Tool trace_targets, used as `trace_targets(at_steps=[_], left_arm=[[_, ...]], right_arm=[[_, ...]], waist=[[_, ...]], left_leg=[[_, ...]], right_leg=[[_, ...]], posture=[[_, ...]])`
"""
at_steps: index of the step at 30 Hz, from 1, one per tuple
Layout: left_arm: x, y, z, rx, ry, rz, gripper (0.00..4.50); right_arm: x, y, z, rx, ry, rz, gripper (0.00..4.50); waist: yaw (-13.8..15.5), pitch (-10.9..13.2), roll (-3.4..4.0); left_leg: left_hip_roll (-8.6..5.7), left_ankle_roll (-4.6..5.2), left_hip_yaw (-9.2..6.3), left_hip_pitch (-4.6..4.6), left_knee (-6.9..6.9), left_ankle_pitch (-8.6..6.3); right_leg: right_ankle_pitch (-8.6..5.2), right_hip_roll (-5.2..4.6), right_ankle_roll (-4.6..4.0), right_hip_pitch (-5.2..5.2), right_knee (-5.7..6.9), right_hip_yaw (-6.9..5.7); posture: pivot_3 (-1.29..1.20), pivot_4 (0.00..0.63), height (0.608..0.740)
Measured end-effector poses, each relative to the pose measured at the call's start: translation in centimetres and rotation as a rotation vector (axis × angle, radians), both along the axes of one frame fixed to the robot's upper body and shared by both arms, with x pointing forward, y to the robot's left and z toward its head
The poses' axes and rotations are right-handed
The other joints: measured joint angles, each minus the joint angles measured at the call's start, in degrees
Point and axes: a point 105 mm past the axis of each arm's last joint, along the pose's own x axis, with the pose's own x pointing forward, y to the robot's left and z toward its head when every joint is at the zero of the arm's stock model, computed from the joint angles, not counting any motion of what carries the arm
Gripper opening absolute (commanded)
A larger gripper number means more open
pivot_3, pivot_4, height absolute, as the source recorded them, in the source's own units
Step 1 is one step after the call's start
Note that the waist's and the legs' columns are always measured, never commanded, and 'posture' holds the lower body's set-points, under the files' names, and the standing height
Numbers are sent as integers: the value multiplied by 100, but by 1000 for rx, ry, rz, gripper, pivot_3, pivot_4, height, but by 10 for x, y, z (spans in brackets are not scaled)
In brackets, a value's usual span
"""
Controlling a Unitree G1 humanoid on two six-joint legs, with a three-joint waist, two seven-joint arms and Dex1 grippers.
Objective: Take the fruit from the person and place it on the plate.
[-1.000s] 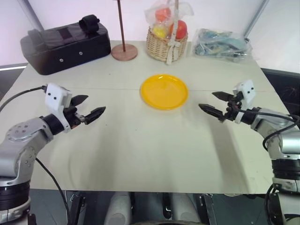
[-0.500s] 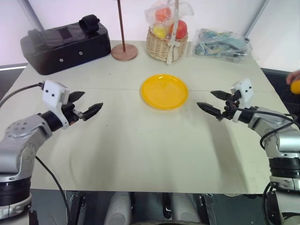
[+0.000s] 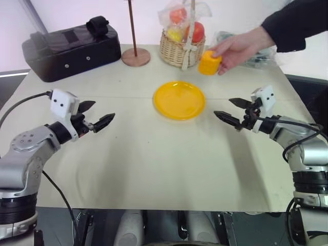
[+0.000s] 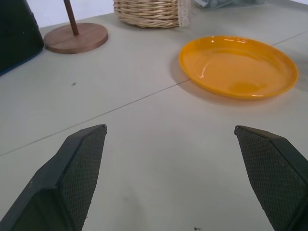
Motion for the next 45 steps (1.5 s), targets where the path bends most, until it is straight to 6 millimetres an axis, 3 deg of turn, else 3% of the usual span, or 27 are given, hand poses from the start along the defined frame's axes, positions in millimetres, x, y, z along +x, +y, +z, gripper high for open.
trace_targets(at_steps=[3,7,12,19,25,33,37,40,42,45], left_arm=[[5,-1,14,-33,-30,-31,4456],[1,-12,56,-55,-126,-185,4456],[-9,-31,83,-101,-125,-421,4456],[-6,-45,70,-79,-39,-515,4456],[-2,-48,65,-84,-28,-510,4456],[0,-44,55,-80,-11,-476,4456],[-1,-44,52,-74,-7,-466,4456],[-1,-42,45,-72,9,-451,4500],[-2,-43,43,-73,12,-448,4500],[-2,-43,42,-70,12,-439,4500]], right_arm=[[0,1,0,2,-1,0,4500],[1,2,0,4,-3,0,4500],[3,2,1,5,-15,-13,4500],[11,8,21,156,-151,-173,4500],[21,43,25,305,-206,-244,4500],[48,47,44,380,-277,-342,4500],[52,48,49,384,-296,-345,4500],[53,48,48,386,-299,-340,3618],[53,48,47,386,-301,-337,2654],[54,49,49,387,-306,-327,2469]], waist=[[9,0,0],[-5,0,-1],[-10,0,-1],[-26,0,-1],[-23,1,1],[-28,1,1],[-24,1,1],[-25,1,1],[-24,1,1],[-28,2,2]], left_leg=[[0,0,-1,-2,3,0],[-1,0,0,-2,3,0],[0,0,1,-1,3,0],[3,-1,0,-2,1,1],[2,-2,0,-3,2,1],[2,-2,0,-4,0,1],[2,-2,1,-4,-1,1],[2,-2,0,-4,-1,1],[2,-2,0,-4,-1,1],[3,-2,0,-4,-2,1]], right_leg=[[0,0,0,0,0,-1],[0,0,1,0,1,0],[0,2,1,-1,3,0],[0,6,1,-4,6,1],[0,6,1,-5,7,2],[0,4,0,-7,7,2],[0,4,0,-7,6,3],[0,4,0,-7,7,3],[0,4,0,-7,7,3],[0,4,0,-7,7,3]], posture=[[0,150,740],[0,150,740],[0,150,740],[0,150,740],[0,150,740],[0,150,740],[0,150,740],[0,150,740],[0,150,740],[0,150,740]])
